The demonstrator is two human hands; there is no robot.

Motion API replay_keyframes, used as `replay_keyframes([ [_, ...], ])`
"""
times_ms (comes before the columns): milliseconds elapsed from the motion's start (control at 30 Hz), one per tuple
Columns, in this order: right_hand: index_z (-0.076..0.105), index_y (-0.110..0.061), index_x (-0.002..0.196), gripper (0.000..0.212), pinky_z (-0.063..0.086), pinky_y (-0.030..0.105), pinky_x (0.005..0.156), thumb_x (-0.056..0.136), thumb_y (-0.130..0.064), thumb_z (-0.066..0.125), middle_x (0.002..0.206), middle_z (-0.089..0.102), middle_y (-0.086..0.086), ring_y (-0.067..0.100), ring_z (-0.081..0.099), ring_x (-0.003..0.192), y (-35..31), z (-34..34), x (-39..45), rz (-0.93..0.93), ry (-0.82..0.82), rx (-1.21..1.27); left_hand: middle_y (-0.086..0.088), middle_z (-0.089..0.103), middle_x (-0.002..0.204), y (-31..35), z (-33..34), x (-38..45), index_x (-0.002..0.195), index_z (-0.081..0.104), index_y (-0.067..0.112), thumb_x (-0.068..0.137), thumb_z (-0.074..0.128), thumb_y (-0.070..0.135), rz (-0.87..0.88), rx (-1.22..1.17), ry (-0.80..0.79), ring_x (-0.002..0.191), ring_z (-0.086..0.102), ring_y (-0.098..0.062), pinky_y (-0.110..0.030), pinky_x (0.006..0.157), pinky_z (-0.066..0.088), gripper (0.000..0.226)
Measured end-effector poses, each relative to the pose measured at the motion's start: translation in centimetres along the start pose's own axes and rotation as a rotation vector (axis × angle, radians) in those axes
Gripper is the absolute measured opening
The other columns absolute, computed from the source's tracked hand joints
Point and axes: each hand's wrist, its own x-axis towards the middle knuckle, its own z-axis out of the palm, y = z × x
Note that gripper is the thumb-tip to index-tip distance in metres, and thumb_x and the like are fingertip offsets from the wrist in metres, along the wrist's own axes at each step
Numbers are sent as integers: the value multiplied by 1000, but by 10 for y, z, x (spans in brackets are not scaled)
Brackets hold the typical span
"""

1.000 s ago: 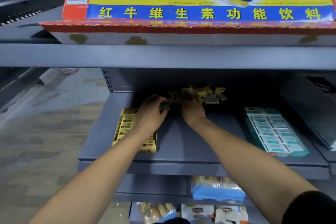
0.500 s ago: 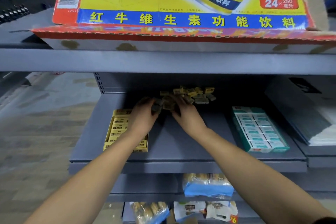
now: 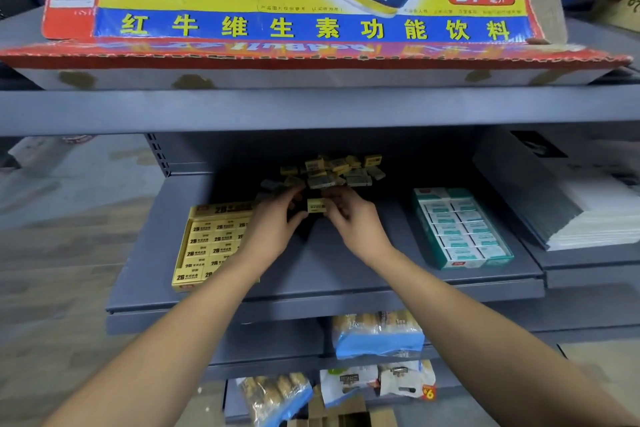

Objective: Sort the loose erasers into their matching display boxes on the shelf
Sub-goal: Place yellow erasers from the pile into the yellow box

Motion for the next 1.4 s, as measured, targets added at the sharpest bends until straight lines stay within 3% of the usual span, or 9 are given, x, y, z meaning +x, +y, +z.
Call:
replay_keyframes([
  [200,62,-17,105,11,53,19,68,98,-20,55,93,67,-1,3,66,71,-6,-2,-3,173,3,205,-3,66,107,6,2,-4,126,61,19,86,70,16,52,-52,-12,91,56,-11,-22,77,41,41],
  [367,57,-18,119,33,52,19,76,88,-20,68,102,63,-5,4,62,88,-3,-7,-8,9,-8,57,-4,66,109,7,3,-1,122,64,14,87,69,16,56,-61,33,92,60,-16,-22,79,43,35],
  [533,61,-15,117,31,54,30,79,87,-13,68,105,60,0,11,60,87,-1,-5,-7,-105,11,-82,-5,67,109,6,3,0,123,63,14,86,70,16,68,-58,57,93,61,-16,-23,81,46,37],
  [733,61,-11,113,28,53,37,85,86,-13,69,111,62,4,21,59,104,-2,-2,-6,-231,53,-186,-7,67,106,5,0,-2,120,65,12,85,71,11,84,-70,80,89,62,-18,-24,79,46,36],
  [900,61,-9,113,30,52,29,83,85,-13,71,109,64,4,15,61,100,-6,2,-4,-242,75,-138,-6,66,108,1,-6,-5,118,66,10,85,71,11,84,-60,103,86,56,-11,-20,77,42,34],
  [1067,62,-11,114,29,51,25,84,87,-17,69,109,63,3,13,60,99,-9,9,-3,-266,50,-141,-9,65,115,-5,-10,-6,120,65,10,86,68,7,70,-59,88,99,62,-25,-31,86,50,34],
  [1200,61,-15,117,29,54,28,85,89,-13,65,110,65,-1,8,64,96,-16,10,-2,-27,8,112,-7,63,121,-4,-10,-7,124,63,11,86,66,3,75,-65,91,105,61,-22,-32,93,50,39],
  [1300,54,-20,125,41,51,18,86,87,-9,66,112,66,-3,5,64,101,-20,6,-3,148,-86,343,-6,68,108,1,-10,-7,126,61,12,86,68,7,29,-96,118,93,63,-17,-27,85,51,41],
  [1400,55,-17,126,44,52,18,83,86,-3,64,106,67,-1,7,65,97,-19,0,-3,217,-59,423,-5,69,103,5,-8,-6,123,62,12,85,70,7,2,-94,111,89,62,-15,-23,82,48,39],
])
